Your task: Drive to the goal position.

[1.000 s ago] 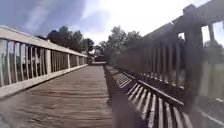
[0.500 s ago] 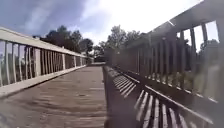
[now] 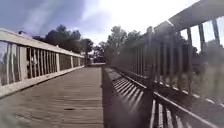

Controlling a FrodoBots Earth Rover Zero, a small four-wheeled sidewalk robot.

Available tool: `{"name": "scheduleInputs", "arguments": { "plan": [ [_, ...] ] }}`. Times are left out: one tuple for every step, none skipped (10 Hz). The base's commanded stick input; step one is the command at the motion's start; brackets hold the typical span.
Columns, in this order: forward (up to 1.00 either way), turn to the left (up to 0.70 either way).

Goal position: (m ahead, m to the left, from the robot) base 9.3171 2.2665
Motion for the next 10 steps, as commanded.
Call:
{"name": "scheduleInputs", "arguments": {
  "plan": [
    [0.85, 0.0],
    [0.85, 0.0],
    [0.85, 0.0],
    [0.85, 0.0],
    [0.85, 0.0],
    [0.85, 0.0],
    [0.85, 0.01],
    [0.85, 0.06],
    [0.85, 0.28],
    [0.85, 0.03]
  ]
}}
